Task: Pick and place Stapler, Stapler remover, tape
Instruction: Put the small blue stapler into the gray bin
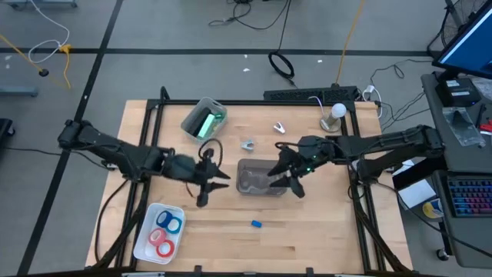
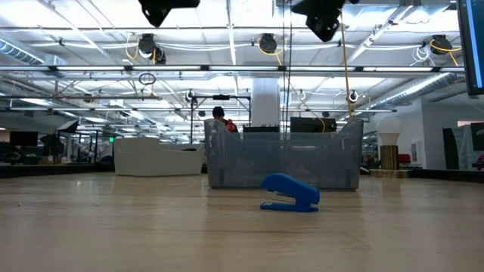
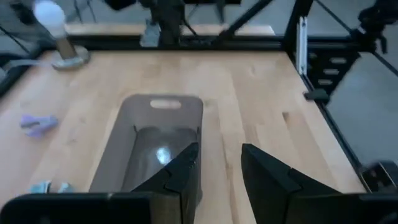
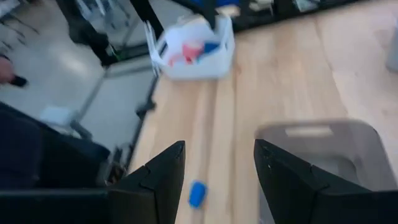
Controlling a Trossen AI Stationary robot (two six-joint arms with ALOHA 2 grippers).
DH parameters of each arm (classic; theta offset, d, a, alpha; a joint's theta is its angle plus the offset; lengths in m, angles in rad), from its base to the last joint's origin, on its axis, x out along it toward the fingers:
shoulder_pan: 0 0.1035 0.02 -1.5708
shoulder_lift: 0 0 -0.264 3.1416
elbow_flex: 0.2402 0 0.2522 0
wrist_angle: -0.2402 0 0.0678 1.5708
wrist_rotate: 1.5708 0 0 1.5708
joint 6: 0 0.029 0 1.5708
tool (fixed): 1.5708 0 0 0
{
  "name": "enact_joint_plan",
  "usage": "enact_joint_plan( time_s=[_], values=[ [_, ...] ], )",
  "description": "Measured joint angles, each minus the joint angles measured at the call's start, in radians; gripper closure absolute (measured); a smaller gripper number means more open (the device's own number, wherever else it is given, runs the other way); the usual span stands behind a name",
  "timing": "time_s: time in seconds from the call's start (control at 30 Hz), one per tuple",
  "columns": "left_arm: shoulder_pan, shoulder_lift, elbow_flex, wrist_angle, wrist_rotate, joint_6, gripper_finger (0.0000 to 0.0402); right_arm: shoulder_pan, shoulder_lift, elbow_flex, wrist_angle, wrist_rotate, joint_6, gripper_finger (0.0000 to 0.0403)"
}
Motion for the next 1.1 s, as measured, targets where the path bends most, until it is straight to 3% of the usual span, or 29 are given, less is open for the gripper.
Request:
enact_joint_plan(
  time_s=[0.1,0.27,0.37,0.5,0.63,0.77,1.0,1.1],
  values=[
    [-0.067,0.04,0.0,0.065,-0.102,-0.037,0.0282,0.0,-0.045,0.0,-0.113,0.003,-0.032,0.0216],
    [-0.123,0.184,0.042,0.196,-0.158,-0.103,0.0282,0.008,-0.135,-0.001,-0.231,0.002,-0.075,0.0216],
    [-0.141,0.305,0.158,0.131,-0.184,-0.114,0.0282,0.014,-0.19,-0.001,-0.275,0.002,-0.12,0.0216],
    [-0.154,0.473,0.379,-0.078,-0.186,-0.108,0.0282,0.015,-0.254,-0.001,-0.327,0.002,-0.168,0.0216],
    [-0.151,0.626,0.567,-0.286,-0.121,-0.11,0.0282,0.015,-0.304,-0.001,-0.369,0.004,-0.201,0.0216],
    [-0.153,0.746,0.69,-0.366,-0.006,-0.078,0.0282,0.015,-0.34,-0.001,-0.414,0.004,-0.218,0.0216],
    [-0.167,0.865,0.757,-0.379,0.111,-0.029,0.0282,0.015,-0.375,-0.001,-0.467,0.004,-0.242,0.0216],
    [-0.167,0.897,0.757,-0.383,0.114,-0.033,0.0282,0.015,-0.378,-0.001,-0.465,0.005,-0.246,0.0216]
  ],
)
